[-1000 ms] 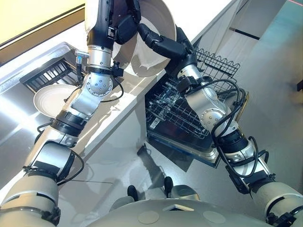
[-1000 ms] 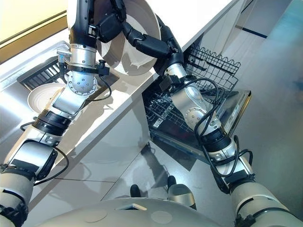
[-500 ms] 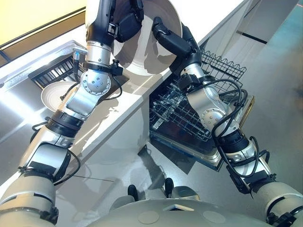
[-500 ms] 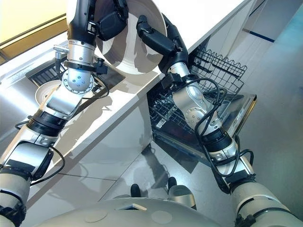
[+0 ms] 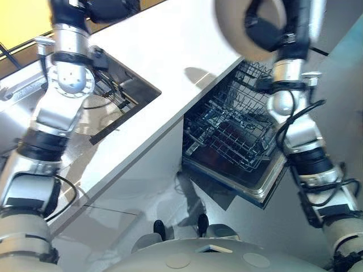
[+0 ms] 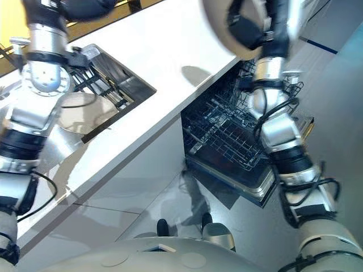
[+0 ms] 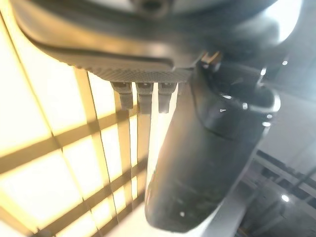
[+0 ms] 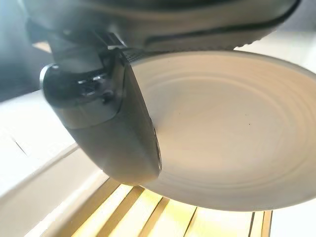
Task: Pick up plates and place into dishwasher.
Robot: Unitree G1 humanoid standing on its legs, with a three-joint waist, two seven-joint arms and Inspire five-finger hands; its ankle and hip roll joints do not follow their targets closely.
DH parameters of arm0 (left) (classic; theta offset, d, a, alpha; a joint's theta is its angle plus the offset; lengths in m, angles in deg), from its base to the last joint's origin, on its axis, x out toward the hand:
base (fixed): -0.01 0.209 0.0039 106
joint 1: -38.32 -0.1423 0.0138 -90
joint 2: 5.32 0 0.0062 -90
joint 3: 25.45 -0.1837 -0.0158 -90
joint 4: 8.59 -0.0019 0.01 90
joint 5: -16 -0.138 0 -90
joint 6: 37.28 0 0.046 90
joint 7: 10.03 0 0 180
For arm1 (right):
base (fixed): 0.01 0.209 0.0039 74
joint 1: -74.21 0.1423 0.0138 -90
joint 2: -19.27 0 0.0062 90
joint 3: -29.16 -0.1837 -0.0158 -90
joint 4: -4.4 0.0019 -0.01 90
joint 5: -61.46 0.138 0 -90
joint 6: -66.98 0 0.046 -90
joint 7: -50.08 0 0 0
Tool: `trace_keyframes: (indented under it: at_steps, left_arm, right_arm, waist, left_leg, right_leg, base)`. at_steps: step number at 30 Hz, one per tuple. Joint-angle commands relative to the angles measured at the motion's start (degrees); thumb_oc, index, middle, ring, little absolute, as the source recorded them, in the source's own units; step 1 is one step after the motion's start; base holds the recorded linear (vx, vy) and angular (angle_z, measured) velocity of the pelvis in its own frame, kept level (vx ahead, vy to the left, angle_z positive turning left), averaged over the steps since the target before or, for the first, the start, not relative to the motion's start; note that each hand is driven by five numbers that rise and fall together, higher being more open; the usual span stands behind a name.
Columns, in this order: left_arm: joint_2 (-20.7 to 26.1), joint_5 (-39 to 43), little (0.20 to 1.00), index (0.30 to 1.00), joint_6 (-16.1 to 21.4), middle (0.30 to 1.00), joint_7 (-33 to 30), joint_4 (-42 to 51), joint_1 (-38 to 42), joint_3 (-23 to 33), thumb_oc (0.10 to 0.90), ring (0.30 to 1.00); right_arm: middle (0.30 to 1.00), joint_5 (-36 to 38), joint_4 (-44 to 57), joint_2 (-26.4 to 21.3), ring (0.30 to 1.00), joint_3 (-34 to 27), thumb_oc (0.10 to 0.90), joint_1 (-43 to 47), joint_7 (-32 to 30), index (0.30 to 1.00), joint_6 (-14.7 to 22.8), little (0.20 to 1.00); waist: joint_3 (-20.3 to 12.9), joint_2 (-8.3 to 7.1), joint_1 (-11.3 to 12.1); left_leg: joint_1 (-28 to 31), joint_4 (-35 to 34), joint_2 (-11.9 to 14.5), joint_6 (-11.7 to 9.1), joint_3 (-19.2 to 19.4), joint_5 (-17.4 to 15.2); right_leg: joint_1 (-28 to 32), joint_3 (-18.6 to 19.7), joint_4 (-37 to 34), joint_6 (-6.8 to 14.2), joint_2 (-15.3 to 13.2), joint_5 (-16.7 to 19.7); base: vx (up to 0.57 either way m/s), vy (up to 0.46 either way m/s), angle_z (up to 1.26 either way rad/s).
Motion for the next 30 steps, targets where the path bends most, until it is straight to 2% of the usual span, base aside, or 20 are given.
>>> trace_keyframes:
  at_steps: [1,4,6,8,11,15,20,25,30]
  left_arm:
    - [5.13,-0.14,0.9,0.9,2.58,0.9,0.29,-1.86,3.32,4.67,0.8,0.9]
    - [6.4,-2.85,0.9,0.9,1.99,0.9,1.4,-2.43,1.01,6.42,0.8,0.9]
    - [8.29,-4.26,0.9,0.9,3.05,0.9,3.7,-5.25,-2.44,8.47,0.8,0.9]
    - [9.97,-5.11,0.9,0.9,3.04,0.9,6.35,-7.22,-5.77,10.8,0.8,0.9]
    - [11.25,-1.31,0.9,0.9,2.0,0.9,13.37,-10.14,-11.99,15.39,0.8,0.9]
    - [11.2,2.01,0.9,0.9,1.65,0.9,18.19,-13.79,-16.25,18.03,0.8,0.9]
    - [13.72,5.09,0.9,0.9,3.16,0.9,20.9,-21.99,-16.83,19.1,0.8,0.9]
    - [15.21,5.99,0.9,0.9,5.11,0.9,21.16,-26.08,-17.75,20.25,0.8,0.9]
    - [15.62,6.0,0.9,0.9,8.65,0.9,19.26,-28.33,-16.21,19.83,0.8,0.9]
  right_arm:
    - [0.3,-1.46,-0.36,-5.6,0.3,-2.58,0.1,4.82,-2.16,0.3,6.9,0.2]
    - [0.3,-2.65,-3.5,-7.84,0.3,-4.5,0.1,2.79,-2.69,0.3,5.89,0.2]
    - [0.3,-1.71,-9.59,-10.72,0.3,-6.66,0.1,0.24,-2.27,0.3,6.86,0.2]
    - [0.3,3.01,-13.81,-12.49,0.3,-9.06,0.1,-2.62,-0.21,0.3,6.73,0.2]
    - [0.3,8.17,-18.29,-13.01,0.3,-13.55,0.1,-8.68,3.4,0.3,6.45,0.2]
    - [0.3,10.73,-22.42,-12.84,0.3,-16.17,0.1,-12.44,6.47,0.3,7.35,0.2]
    - [0.3,10.24,-26.94,-14.25,0.3,-15.93,0.1,-15.22,9.3,0.3,10.33,0.2]
    - [0.3,7.85,-28.62,-16.99,0.3,-13.95,0.1,-16.02,10.92,0.3,12.3,0.2]
    - [0.3,5.97,-30.42,-22.24,0.3,-9.87,0.1,-9.51,8.29,0.3,12.82,0.2]
  waist:
    - [-8.25,1.84,0.77]
    - [-8.21,1.98,0.9]
    - [-8.17,2.13,1.13]
    - [-8.06,2.27,1.29]
    - [-7.53,2.59,1.75]
    - [-6.57,3.15,2.16]
    - [-5.24,3.82,2.67]
    - [-2.72,4.51,3.47]
    - [1.88,5.91,4.4]
  left_leg:
    - [-1.54,0.62,-0.37,-1.31,0.28,-2.91]
    - [-1.57,0.57,-0.19,-1.38,-0.04,-2.94]
    - [-1.52,0.62,0.09,-1.66,-0.2,-3.01]
    - [-1.57,0.6,0.4,-1.95,-0.15,-2.96]
    - [-1.8,0.69,0.85,-2.06,-0.19,-2.77]
    - [-1.72,0.92,1.19,-2.1,-1.04,-2.64]
    - [-2.39,1.99,1.17,-2.33,-2.52,-2.91]
    - [-4.59,3.76,1.41,-2.98,-4.02,-2.82]
    - [-10.09,6.15,1.38,-3.98,-5.63,-1.83]
  right_leg:
    - [-1.48,-1.03,8.24,3.59,1.88,-8.4]
    - [-1.64,-1.12,8.76,3.54,1.88,-8.81]
    - [-1.68,-1.55,9.34,3.59,1.67,-9.2]
    - [-1.68,-1.84,9.6,3.63,1.54,-9.48]
    - [-1.82,-1.79,10.37,3.48,1.58,-10.08]
    - [-2.04,-1.76,11.25,3.08,1.7,-10.62]
    - [-1.77,-2.37,11.55,2.49,1.55,-11.13]
    - [-2.94,-2.9,12.89,1.71,1.49,-11.81]
    - [-7.36,-2.85,15.71,0.39,1.45,-12.7]
  base:
    - [0.02,-0.036,0.05]
    - [0.02,-0.04,0.03]
    - [0.06,-0.059,0.02]
    - [0.11,-0.079,0.05]
    - [0.15,-0.098,0.05]
    - [0.12,-0.083,0.01]
    - [0.14,-0.099,0.08]
    - [0.08,-0.103,0.12]
    - [-0.09,-0.059,0.26]
